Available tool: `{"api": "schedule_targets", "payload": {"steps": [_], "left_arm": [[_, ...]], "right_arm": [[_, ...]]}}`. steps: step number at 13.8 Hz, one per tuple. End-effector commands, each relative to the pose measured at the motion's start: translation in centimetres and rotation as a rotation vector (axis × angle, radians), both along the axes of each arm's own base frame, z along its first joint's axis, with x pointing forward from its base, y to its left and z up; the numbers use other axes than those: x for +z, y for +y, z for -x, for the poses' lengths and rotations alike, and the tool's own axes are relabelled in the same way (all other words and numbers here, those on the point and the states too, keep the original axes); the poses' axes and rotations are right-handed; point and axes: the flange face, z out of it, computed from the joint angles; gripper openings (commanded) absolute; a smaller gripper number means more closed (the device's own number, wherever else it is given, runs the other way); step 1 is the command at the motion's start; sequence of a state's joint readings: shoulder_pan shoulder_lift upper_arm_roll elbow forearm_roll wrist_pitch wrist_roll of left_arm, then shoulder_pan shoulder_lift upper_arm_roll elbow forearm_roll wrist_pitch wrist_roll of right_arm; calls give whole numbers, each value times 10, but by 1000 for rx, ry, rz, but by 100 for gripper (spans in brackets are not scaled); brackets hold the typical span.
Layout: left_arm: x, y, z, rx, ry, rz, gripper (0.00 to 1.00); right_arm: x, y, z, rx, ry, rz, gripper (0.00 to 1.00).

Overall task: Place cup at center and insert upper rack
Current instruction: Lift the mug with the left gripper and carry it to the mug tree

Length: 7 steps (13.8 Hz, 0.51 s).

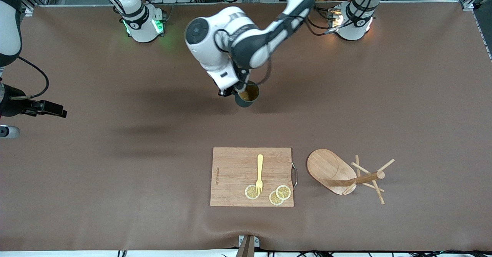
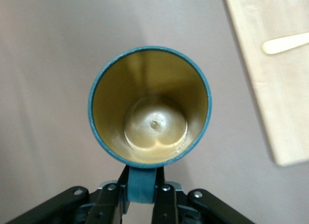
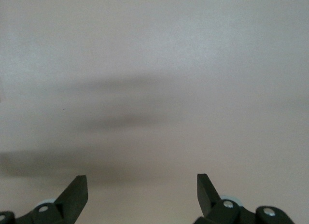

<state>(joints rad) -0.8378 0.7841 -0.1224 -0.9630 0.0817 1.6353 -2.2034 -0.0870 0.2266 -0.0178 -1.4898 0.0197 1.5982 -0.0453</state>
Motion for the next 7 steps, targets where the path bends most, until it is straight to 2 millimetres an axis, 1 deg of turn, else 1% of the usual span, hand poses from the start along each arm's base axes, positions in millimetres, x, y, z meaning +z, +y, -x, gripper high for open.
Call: {"api": "schedule_targets", "payload": {"steps": [1,2,4,7], "left_arm": [[70,52,-42,-2,38,179,0],[89,76,-62,-4,58,248,0],[120,128,-106,5,60,398,0],[147,202,-159,2,38,606,0]], "right_arm": [[2,2,5,-15,0,-13,100],[2,3,5,-13,2,-13,100],[3,2,5,-13,1,-12,100],[3,3,5,-13,1,-13,100]]}}
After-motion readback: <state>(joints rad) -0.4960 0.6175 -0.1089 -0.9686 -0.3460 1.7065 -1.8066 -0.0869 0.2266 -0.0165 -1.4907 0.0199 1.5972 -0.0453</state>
